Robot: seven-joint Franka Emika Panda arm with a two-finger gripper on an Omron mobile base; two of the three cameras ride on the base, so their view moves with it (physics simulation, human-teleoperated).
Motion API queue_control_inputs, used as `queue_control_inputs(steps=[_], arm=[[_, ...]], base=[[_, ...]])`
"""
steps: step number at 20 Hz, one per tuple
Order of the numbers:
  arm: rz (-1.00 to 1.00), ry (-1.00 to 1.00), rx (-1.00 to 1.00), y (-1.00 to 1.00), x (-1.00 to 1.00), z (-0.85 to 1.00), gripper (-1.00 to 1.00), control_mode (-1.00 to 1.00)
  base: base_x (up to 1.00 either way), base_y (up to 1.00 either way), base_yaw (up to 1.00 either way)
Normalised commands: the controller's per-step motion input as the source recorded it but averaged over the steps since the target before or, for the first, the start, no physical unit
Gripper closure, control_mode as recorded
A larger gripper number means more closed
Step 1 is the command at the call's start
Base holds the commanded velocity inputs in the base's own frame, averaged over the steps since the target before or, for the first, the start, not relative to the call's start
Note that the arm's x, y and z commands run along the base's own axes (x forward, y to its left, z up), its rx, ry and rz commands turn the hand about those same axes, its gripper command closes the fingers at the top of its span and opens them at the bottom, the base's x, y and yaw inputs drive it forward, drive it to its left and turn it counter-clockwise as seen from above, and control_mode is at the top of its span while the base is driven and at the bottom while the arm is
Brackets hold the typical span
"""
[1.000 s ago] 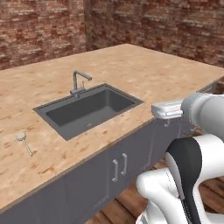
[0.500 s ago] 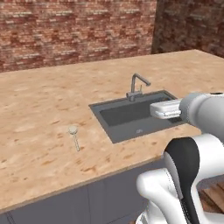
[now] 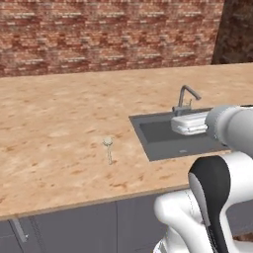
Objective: Grab the spray bottle from the cabinet, then place it next to the cutting board for sanitizing. Then grab the dish brush from the countertop next to the sink and place it next to the cutting board.
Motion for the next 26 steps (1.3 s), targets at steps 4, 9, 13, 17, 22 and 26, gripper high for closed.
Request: queue_control_inputs(steps=[4, 9, 13, 17, 22, 26], arm=[[0.00, 0.00, 0.00, 0.00, 0.00, 0.00, -1.00, 1.00], [0.00, 0.00, 0.00, 0.00, 0.00, 0.00, -1.00, 1.00], [0.00, 0.00, 0.00, 0.00, 0.00, 0.00, -1.00, 1.00], [0.00, 0.00, 0.00, 0.00, 0.00, 0.00, -1.00, 1.00], [0.00, 0.00, 0.00, 0.00, 0.00, 0.00, -1.00, 1.00], [0.00, 0.00, 0.00, 0.00, 0.00, 0.00, -1.00, 1.00]], base=[[0.03, 0.67, 0.04], [0.07, 0.64, 0.02], [0.43, 0.02, 0.03], [0.29, 0.00, 0.00], [0.13, 0.02, 0.00], [0.41, 0.00, 0.00]])
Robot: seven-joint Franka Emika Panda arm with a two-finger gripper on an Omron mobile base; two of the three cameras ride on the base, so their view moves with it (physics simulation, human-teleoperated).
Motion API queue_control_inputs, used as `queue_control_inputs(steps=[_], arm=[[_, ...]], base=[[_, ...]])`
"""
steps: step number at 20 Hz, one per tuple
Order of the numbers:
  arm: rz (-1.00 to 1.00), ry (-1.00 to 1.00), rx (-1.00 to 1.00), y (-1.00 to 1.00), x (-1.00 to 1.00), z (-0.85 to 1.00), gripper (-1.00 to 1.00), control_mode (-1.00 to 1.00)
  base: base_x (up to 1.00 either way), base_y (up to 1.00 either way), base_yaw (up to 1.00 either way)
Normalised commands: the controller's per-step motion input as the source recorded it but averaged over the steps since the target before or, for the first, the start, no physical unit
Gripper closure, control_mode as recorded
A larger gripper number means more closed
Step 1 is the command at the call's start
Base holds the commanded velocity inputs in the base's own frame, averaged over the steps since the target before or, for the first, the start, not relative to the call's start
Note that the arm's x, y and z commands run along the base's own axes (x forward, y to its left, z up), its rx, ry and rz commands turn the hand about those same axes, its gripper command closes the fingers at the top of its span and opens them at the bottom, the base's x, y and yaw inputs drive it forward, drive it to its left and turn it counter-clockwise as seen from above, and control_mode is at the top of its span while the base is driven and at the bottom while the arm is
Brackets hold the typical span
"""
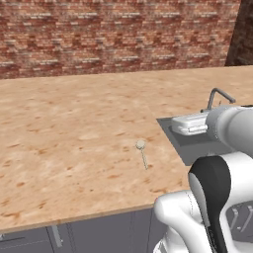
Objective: Grab the spray bottle from the cabinet, then place it next to the cutting board for sanitizing. Then grab the dish brush from the countertop next to the sink and place it next to the cutting board.
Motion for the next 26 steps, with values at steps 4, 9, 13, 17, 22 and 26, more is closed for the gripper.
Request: queue_control_inputs(steps=[4, 9, 13, 17, 22, 26], arm=[[0.00, 0.00, 0.00, 0.00, 0.00, 0.00, -1.00, 1.00], [0.00, 0.16, 0.00, 0.01, 0.14, -0.01, -1.00, -1.00], [0.04, 0.77, -0.10, 0.00, 0.85, -0.64, -1.00, -1.00], [0.03, 0.82, -0.22, 0.06, 1.00, -1.00, -1.00, -1.00], [0.03, 0.62, -0.07, 0.01, 1.00, -1.00, -1.00, -1.00], [0.01, 0.29, 0.08, 0.00, 1.00, -1.00, -1.00, -1.00]], base=[[0.77, 0.03, 0.00], [0.28, 0.02, 0.00], [0.00, 0.00, 0.00], [0.00, 0.00, 0.00], [0.00, 0.00, 0.00], [0.00, 0.00, 0.00]])
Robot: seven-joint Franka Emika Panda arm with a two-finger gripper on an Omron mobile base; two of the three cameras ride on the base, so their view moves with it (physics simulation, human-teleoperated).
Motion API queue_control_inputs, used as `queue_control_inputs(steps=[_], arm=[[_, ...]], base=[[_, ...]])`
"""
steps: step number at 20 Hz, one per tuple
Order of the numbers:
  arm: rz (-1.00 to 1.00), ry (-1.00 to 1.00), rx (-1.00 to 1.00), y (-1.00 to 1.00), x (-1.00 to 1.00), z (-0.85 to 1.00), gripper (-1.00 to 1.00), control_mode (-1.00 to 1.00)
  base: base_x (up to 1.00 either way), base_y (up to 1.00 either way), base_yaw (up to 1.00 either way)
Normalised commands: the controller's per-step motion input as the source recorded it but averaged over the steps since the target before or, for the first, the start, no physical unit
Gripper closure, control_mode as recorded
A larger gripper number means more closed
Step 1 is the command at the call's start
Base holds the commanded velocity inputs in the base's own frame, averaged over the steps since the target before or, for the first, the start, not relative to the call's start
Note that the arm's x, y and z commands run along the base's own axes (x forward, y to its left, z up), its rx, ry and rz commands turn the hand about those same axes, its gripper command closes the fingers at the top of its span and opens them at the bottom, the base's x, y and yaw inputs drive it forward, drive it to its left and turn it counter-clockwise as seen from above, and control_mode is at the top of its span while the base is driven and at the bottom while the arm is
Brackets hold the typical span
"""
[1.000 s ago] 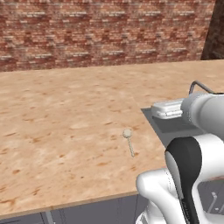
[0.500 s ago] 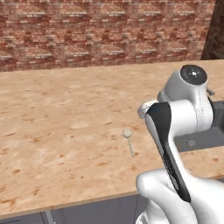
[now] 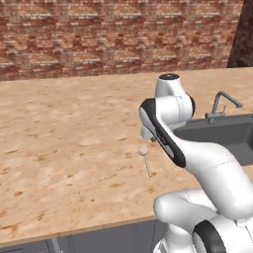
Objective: Grab the spray bottle from the cabinet, then place it next to the cutting board for sanitizing. Then grab the dish brush from the countertop next to the sink and place it next to the cutting board.
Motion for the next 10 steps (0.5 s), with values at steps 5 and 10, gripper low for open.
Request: queue_control_inputs(steps=[5, 10], arm=[[0.00, 0.05, 0.14, 0.03, 0.65, -0.82, -1.00, -1.00], [-0.08, 0.10, 0.01, 0.18, 0.17, -0.75, -1.00, -1.00]], base=[[0.00, 0.00, 0.00], [0.00, 0.00, 0.00]])
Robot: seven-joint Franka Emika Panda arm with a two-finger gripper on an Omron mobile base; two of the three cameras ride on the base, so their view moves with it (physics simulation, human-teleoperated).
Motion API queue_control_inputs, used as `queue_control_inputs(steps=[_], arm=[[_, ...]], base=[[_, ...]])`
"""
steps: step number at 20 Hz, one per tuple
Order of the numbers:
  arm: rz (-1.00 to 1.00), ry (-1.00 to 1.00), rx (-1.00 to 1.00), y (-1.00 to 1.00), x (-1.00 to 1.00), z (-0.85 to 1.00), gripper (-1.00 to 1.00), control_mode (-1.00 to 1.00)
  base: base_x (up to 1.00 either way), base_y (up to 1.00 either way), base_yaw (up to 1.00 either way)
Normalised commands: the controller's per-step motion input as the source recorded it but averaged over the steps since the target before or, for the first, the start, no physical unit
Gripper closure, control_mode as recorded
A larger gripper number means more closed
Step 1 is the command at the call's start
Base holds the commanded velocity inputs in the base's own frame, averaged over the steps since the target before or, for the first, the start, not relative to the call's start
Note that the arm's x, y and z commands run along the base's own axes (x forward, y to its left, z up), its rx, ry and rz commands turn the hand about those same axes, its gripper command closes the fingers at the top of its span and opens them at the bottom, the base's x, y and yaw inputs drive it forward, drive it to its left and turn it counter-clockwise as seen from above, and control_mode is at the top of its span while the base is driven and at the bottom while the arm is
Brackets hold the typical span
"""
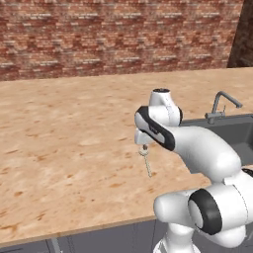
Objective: Grab the spray bottle from the cabinet, then place it next to the cutting board for sanitizing. Then grab the dish brush from the countertop next to the sink and place it next to the cutting board.
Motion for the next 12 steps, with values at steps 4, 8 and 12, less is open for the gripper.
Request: queue_control_inputs(steps=[4, 8, 12], arm=[[-0.14, -0.01, 0.00, 0.16, 0.16, -0.54, -1.00, -1.00], [-0.05, 0.00, 0.00, 0.00, 0.32, -0.49, -1.00, -1.00], [0.00, 0.01, -0.06, 0.00, 0.41, -0.41, -1.00, -1.00]], base=[[0.00, 0.00, 0.00], [0.00, 0.00, 0.00], [0.00, 0.00, 0.00]])
